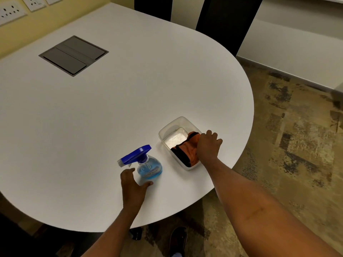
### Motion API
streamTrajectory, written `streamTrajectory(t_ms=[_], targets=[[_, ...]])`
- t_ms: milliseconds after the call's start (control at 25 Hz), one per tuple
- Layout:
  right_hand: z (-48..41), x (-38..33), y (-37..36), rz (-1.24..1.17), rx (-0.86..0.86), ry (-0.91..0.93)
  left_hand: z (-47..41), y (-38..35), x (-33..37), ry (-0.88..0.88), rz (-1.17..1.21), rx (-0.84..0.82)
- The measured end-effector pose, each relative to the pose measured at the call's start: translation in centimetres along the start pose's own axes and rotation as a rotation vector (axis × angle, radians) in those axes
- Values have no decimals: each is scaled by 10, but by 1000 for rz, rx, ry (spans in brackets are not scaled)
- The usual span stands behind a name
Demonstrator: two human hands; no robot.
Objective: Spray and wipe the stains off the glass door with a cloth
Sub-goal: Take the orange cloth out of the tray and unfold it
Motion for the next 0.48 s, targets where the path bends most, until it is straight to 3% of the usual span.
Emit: streamTrajectory(t_ms=[80,160,360,480], targets=[[1,0,1,-16,15,0,26,4,-8,-38,-55,100],[2,-1,4,-74,31,-13,54,-2,-5,-142,-60,93],[5,1,33,-461,122,-118,77,-47,29,-274,-22,-198],[12,2,58,-675,152,-148,76,-59,60,-263,47,-227]])
Point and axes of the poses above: each hand's wrist, its own z-axis away from the middle knuckle, its own y-axis out of the back of the hand, x = y × z, the point moved 8 cm from there along -z, towards the middle knuckle, and after that the axes turned 10 degrees about x, right-handed, at the moved point
